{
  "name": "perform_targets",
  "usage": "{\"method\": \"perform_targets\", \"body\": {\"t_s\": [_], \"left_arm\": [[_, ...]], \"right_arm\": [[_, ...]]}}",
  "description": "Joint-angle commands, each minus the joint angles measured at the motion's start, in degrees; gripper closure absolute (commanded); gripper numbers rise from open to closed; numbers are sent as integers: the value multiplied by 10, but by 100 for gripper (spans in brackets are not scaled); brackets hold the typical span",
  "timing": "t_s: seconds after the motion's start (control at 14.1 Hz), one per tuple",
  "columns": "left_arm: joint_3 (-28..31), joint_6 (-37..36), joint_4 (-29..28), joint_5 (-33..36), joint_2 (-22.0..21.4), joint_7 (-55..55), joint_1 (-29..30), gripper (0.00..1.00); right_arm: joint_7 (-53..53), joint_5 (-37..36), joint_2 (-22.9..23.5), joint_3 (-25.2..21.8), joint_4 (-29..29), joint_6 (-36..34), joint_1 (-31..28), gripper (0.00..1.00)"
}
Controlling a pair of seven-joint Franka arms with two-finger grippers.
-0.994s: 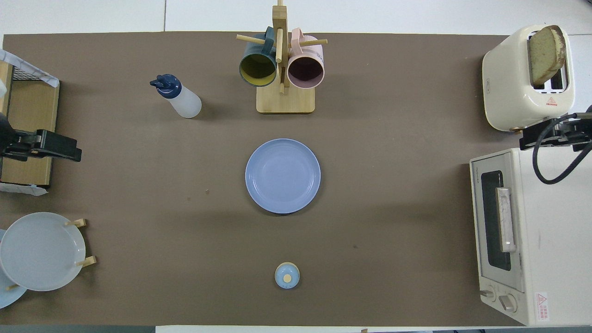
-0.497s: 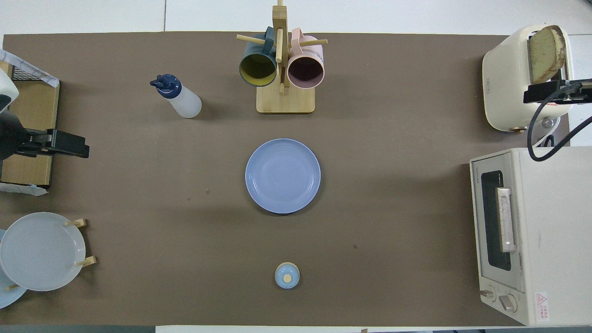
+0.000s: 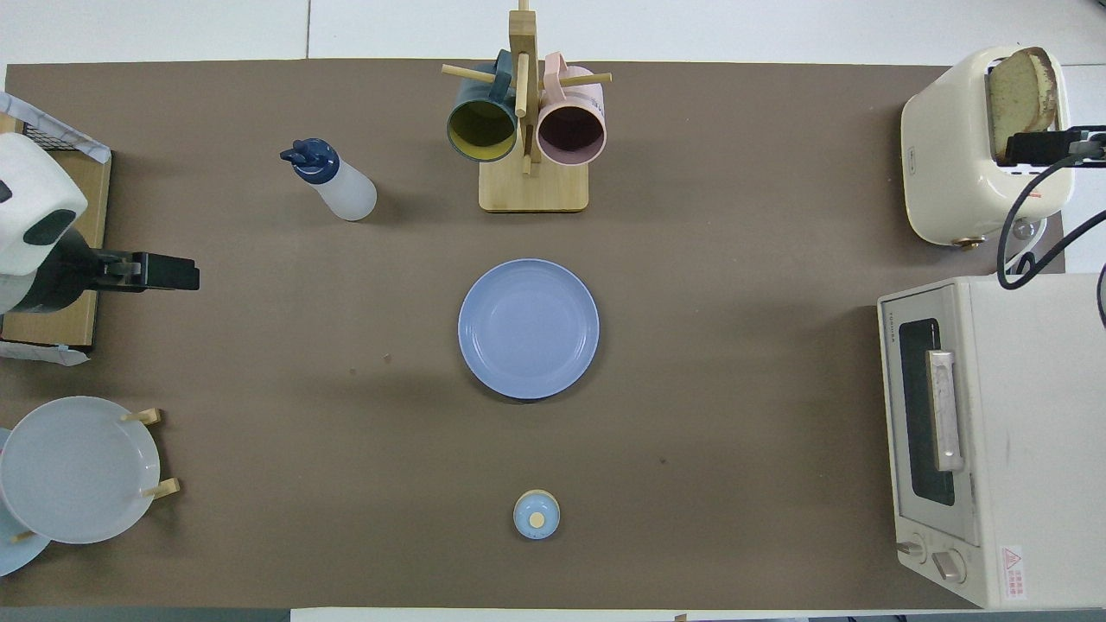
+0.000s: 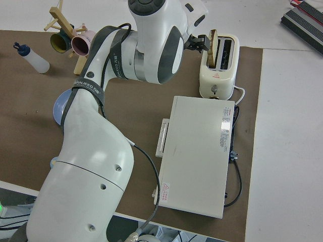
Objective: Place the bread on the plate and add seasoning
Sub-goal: 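Reach the left gripper toward the white bottle with blue cap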
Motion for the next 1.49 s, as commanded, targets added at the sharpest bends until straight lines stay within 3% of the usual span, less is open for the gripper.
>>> {"method": "perform_targets", "body": {"t_s": [0.0,0.36,0.78,1.14,1.35,1.42], "left_arm": [[5,106,-102,5,-36,-3,-37,0],[4,309,-231,5,-51,-14,-61,0],[4,604,-353,4,12,-33,-78,0],[5,777,-354,0,102,-98,-85,0],[5,833,-338,-36,146,-98,-87,0],[6,863,-336,-56,164,-98,-106,0]], "right_arm": [[-45,-23,15,4,-5,54,-12,0],[-57,-54,52,4,-5,114,-23,0],[-14,-53,91,3,-4,171,-37,0],[0,-54,138,4,19,219,-37,0],[-4,-55,140,3,24,219,-31,24],[-7,-56,140,3,24,219,-31,27]]}}
